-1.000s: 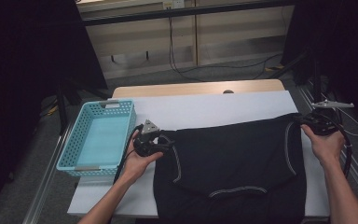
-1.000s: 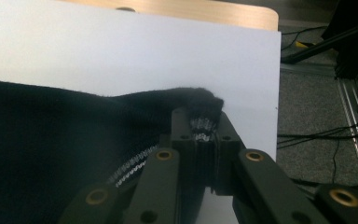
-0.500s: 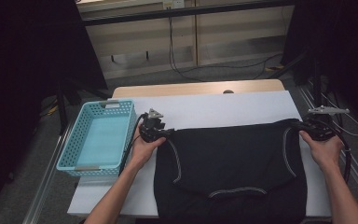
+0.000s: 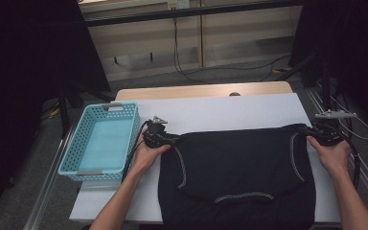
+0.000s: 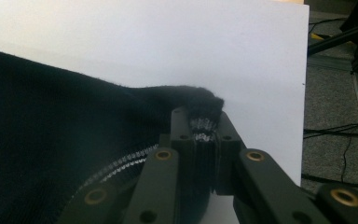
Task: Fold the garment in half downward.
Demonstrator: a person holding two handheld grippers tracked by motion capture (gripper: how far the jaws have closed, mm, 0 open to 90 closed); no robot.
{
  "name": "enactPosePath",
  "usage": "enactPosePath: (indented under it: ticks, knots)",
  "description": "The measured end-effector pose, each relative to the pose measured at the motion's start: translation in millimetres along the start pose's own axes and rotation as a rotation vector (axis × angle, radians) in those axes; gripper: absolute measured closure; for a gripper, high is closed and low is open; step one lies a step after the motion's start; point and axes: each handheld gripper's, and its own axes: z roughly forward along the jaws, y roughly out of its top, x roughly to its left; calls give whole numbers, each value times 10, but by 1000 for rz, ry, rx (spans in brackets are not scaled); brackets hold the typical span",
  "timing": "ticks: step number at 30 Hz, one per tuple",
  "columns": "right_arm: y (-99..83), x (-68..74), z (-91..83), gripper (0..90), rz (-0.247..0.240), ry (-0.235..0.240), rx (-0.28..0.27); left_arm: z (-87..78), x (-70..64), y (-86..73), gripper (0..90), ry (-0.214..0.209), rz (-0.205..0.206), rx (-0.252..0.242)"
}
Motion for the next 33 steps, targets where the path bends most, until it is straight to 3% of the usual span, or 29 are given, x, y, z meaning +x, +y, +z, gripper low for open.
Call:
enactPosePath:
  ticks: [2,5,7,8,10,16,23,33]
  knots:
    - [-2,0,1,825,2,5,0,-14,-21,-4,389,-12,9,3]
    - [-2,6,5,825,0,10,3,-42,-33,-11,549,-66,39,11]
    - [1,8,8,825,-1,11,3,-45,-49,-8,614,-77,3,16]
    - [2,10,9,825,3,11,5,-49,-60,-4,668,-97,8,20]
    - [5,7,12,825,2,11,3,-51,-75,5,742,-93,0,21]
    - [55,-3,-45,825,14,3,-34,-83,-38,62,785,-46,-51,-66]
    - [173,29,-103,825,11,8,-75,-274,39,242,796,-41,-75,-154]
    - [418,86,-84,825,16,17,-126,-402,252,460,798,5,-99,-200]
